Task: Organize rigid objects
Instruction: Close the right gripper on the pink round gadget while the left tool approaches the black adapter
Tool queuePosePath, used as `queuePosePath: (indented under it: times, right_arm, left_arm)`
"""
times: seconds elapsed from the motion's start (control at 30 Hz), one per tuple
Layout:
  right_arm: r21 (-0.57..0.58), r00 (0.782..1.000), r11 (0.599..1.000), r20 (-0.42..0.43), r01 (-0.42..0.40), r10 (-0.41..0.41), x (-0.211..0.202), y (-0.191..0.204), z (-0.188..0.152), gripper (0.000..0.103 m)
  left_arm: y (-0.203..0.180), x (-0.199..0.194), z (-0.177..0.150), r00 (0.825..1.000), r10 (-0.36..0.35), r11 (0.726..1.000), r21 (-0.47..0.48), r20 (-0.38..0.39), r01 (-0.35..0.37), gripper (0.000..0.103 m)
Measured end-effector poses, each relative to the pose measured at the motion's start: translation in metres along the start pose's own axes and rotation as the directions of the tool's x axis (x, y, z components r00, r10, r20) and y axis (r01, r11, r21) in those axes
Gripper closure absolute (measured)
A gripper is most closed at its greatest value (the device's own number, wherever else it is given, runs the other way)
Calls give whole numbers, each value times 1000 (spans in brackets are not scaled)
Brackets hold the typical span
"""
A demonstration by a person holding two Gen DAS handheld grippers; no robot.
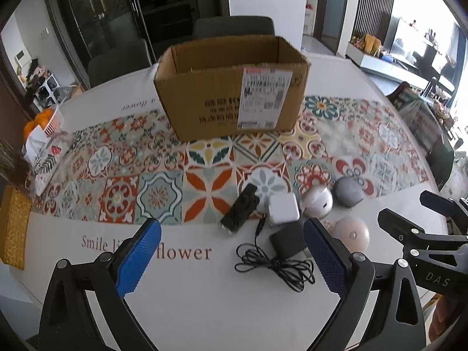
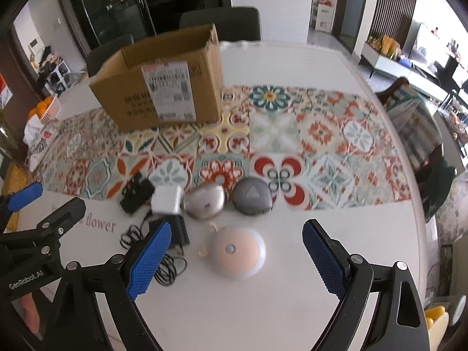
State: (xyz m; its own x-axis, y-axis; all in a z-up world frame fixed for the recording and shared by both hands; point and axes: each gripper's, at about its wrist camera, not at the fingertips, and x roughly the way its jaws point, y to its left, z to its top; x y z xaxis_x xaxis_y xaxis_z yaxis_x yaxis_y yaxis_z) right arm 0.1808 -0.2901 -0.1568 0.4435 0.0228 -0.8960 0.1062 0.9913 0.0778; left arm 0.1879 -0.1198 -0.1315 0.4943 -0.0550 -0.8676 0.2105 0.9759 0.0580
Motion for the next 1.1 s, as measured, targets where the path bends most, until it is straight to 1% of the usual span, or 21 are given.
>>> queuePosePath:
  times: [0.23,0.5,0.73,0.9,0.97,1.1]
  right_arm:
    - [0,998,1000,-58,-20,20,22,-4,-14,12]
    - [0,993,999,-114,-37,37,50,-4,-22,12]
    - [39,983,998,-175,-39,45,80,-7,-24,13]
    - [59,979,998,-198,-33,44,96,-8,-24,15]
    - [75,976,996,-210,-38,53,102,-9,-24,17]
    - [94,972,995,-232,-20,42,113,-10,-24,20]
  left_arm:
    - [-3,18,-16,998,2,1000,-9,-64,-3,4]
    - [-3,42,-27,993,17,1000,-17,-115,-19,4]
    - [-1,62,-31,988,35,999,-21,-150,-38,4]
    - [2,74,-31,985,36,999,-31,-169,-42,4]
    - [3,78,-30,984,35,999,-33,-176,-42,4]
    - [5,84,-29,982,41,998,-32,-185,-48,4]
